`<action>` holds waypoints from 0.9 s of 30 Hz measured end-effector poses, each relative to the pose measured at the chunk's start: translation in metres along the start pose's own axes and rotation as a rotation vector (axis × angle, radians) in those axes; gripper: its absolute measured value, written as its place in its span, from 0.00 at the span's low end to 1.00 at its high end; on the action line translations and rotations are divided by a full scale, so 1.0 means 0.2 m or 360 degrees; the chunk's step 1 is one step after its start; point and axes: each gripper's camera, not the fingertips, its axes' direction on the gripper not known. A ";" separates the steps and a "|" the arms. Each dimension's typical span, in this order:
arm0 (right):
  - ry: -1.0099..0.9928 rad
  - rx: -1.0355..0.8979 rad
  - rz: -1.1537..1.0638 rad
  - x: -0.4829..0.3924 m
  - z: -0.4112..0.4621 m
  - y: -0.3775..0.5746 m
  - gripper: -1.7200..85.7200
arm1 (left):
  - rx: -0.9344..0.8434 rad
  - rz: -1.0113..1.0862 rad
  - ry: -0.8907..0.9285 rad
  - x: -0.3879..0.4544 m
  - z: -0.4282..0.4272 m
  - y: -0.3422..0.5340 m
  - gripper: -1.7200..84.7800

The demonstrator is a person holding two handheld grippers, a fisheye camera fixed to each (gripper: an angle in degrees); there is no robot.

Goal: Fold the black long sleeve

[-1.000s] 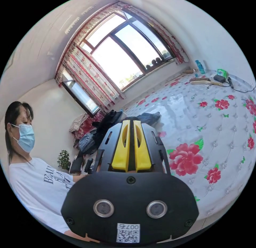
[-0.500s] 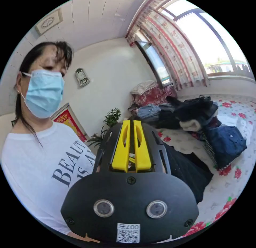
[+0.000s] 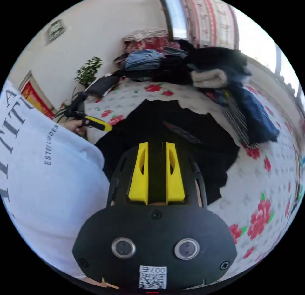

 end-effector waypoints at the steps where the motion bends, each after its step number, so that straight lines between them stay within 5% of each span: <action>1: 0.0128 -0.0022 0.0193 0.17 -0.01 0.08 0.10 | -0.0017 0.0008 0.0013 0.01 0.02 -0.01 0.12; 7: 0.0207 -0.0120 0.0794 0.71 0.08 0.45 0.11 | -0.0251 0.0135 -0.0072 0.17 0.21 -0.08 0.14; 15: 0.0031 -0.0014 0.0903 0.75 0.16 0.56 0.03 | -0.0366 0.0180 -0.0464 0.34 0.26 -0.13 0.08; 19: 0.0044 0.0274 0.1007 0.66 -0.12 0.77 0.02 | -0.0360 0.0136 -0.0459 0.35 0.25 -0.13 0.06; 27: -0.0065 0.0161 0.1135 0.89 0.10 0.85 0.03 | -0.0378 0.0169 -0.0437 0.38 0.20 -0.13 0.05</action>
